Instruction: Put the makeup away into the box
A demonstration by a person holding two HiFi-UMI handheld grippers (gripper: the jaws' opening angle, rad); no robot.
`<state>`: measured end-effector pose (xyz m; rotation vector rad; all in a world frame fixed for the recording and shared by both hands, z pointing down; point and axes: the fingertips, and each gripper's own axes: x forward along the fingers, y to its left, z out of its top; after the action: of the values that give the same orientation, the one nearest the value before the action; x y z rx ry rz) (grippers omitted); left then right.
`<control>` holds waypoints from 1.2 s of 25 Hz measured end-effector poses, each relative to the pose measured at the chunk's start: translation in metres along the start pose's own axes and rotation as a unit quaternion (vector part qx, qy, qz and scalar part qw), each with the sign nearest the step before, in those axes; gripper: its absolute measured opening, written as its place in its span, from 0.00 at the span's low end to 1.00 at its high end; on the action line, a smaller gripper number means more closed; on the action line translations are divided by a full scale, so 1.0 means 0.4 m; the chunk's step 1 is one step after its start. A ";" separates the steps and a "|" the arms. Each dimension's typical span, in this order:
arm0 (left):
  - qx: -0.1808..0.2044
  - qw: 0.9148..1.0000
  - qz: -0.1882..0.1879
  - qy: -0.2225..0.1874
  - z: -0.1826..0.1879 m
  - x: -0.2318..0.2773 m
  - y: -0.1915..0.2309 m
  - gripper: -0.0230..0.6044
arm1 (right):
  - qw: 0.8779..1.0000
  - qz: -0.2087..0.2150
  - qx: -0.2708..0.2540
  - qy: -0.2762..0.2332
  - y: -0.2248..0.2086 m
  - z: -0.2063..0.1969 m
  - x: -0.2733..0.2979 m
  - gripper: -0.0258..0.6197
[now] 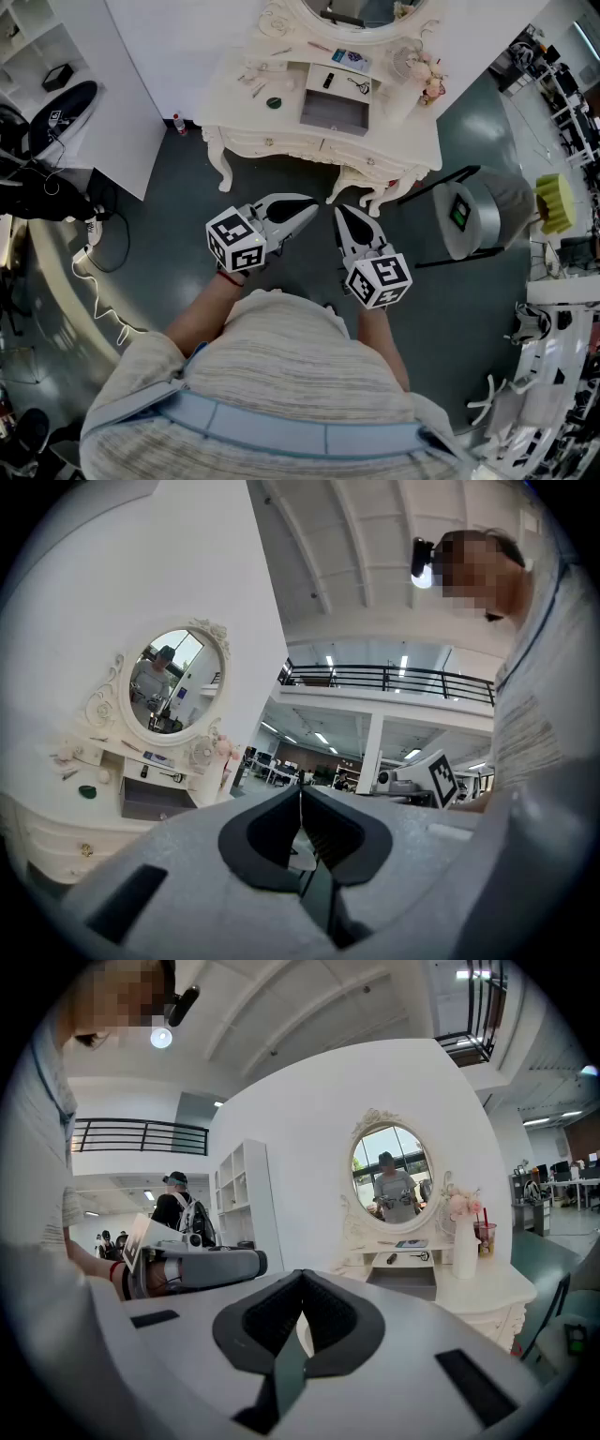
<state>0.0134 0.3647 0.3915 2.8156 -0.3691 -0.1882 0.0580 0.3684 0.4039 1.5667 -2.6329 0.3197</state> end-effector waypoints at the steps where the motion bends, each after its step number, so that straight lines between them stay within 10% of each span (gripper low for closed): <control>1: -0.001 1.000 0.000 -0.001 -0.001 0.000 0.000 0.06 | 1.000 0.001 0.000 0.000 0.000 -0.002 0.000 0.05; 30: -0.030 0.999 0.010 0.008 -0.036 -0.054 0.058 0.06 | 0.999 0.027 0.025 0.005 0.042 -0.028 0.057 0.05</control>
<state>-0.0101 0.3530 0.4139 2.7517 -0.3818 -0.1685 0.0316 0.3588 0.4160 1.5056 -2.6838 0.3977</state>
